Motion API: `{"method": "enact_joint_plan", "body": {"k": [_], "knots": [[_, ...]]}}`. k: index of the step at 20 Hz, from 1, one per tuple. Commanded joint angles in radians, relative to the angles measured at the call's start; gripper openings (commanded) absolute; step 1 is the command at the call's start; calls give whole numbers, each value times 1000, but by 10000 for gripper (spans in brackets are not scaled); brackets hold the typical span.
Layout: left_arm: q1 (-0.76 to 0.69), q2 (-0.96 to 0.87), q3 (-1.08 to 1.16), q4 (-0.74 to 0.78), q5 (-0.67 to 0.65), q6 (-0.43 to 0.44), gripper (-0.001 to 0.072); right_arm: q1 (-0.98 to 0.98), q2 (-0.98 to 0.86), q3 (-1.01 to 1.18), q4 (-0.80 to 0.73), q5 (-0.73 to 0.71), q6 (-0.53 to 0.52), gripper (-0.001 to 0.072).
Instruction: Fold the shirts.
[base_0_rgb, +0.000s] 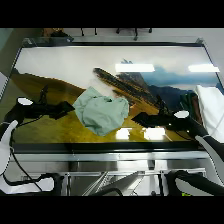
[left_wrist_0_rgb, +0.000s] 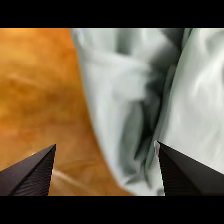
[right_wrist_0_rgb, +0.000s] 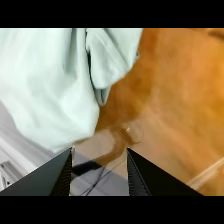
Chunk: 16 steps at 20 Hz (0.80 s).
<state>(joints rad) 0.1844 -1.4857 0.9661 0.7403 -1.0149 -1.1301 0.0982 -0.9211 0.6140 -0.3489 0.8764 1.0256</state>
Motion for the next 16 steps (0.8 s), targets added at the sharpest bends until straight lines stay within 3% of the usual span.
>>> {"method": "enact_joint_plan", "body": {"k": [1, 3, 4, 6, 10, 11, 13, 16], "knots": [[-30, -156, 89, -136, 24, 80, 691, 76, -113, 0, 194, -127, -205, 380], [-60, -230, 148, -132, 23, 65, 690, 109, -157, 0, 271, -155, -268, 380], [-61, -258, 169, -133, 21, 63, 647, 122, -175, 1, 310, -154, -296, 380], [-61, -295, 196, -132, 2, 63, 350, 152, -196, 2, 369, -154, -351, 380], [-36, -309, 209, -134, -33, 64, 12, 191, -206, 7, 475, -154, -420, 379], [-29, -309, 209, -133, -46, 63, 11, 191, -206, 7, 516, -154, -444, 352], [-19, -307, 209, -135, -85, 63, 12, 191, -206, 7, 569, -154, -493, 195], [-19, -262, 209, -138, -104, 64, 11, 189, -205, 9, 580, -119, -501, 19]]}}
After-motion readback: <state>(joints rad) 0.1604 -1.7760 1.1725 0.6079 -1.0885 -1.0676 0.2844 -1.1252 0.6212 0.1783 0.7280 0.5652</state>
